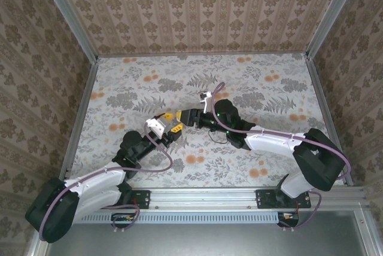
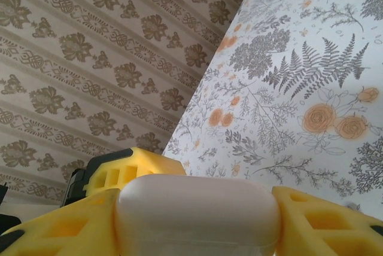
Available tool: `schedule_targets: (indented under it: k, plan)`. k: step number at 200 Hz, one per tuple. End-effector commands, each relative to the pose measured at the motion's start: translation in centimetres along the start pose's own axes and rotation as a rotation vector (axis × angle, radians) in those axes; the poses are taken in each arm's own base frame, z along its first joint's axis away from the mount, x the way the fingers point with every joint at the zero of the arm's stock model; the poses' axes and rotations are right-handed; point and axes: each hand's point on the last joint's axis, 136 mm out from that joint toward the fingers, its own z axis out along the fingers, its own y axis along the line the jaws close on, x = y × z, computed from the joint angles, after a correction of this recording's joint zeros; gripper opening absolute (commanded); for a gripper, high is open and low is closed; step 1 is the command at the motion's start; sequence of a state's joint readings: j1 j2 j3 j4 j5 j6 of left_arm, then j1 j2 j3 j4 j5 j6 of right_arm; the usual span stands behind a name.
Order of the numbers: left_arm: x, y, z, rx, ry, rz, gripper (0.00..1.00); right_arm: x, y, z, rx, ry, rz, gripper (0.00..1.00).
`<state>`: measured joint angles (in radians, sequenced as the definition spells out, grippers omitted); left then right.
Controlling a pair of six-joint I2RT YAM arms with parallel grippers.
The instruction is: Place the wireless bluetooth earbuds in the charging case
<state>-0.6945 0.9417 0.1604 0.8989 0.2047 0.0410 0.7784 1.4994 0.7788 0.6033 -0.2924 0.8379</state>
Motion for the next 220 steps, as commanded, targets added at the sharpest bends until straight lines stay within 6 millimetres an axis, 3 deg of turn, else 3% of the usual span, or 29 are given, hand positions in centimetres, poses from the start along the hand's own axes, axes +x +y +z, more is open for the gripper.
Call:
schedule_targets:
  k: [1,52,147,184,220]
  plan:
    - [-2.7,0.3,0.3,-0.014,-0.080,-0.023,0.47,-0.8,1.7,-0.2,-0.049,-0.041,-0.016,0.52]
    - [-2.5,0.5,0.8,-0.021,-0.058,-0.047,0.42,-0.2,2.2,0.2,-0.071,-0.031,-0.010,0.52]
    - [-3.4,0.3,0.9,-0.006,-0.065,-0.077,0.24,0.7,2.7,0.6,-0.091,0.002,-0.004,0.53]
    - [-3.3,0.2,0.7,0.003,-0.044,-0.088,0.20,0.2,2.8,0.0,-0.076,-0.014,-0.073,0.66]
    - [-3.0,-0.2,0.4,0.047,-0.043,-0.117,0.19,-0.6,2.7,-1.7,-0.024,-0.034,-0.229,0.71]
